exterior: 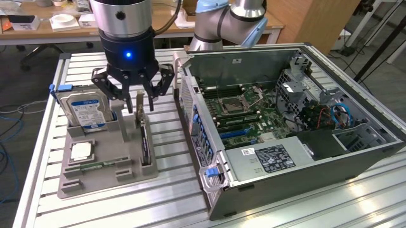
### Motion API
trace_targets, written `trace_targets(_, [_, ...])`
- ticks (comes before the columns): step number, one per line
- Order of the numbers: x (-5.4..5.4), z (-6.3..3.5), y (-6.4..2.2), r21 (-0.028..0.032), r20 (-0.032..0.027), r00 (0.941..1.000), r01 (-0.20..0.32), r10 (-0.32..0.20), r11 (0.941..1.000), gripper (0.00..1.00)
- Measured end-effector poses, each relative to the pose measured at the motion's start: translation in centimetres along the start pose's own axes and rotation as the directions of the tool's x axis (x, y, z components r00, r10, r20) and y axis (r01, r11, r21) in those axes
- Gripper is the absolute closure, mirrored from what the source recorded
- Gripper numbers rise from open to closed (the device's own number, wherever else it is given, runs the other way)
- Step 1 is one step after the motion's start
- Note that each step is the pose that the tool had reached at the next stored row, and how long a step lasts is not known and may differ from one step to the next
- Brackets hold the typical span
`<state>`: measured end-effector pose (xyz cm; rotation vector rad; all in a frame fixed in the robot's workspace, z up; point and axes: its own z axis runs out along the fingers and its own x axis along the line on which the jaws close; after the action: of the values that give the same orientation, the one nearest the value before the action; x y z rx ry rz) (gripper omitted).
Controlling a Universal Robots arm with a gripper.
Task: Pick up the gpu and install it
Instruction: 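Pick up the gpu and move the gpu toward the slot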
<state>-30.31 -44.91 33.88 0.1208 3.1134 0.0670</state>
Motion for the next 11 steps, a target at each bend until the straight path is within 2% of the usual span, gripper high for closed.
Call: trace_targets(11, [0.01, 0.34, -0.02, 0.0001, -0.0001, 1.0, 0.0, 0.0, 1.0, 0.53])
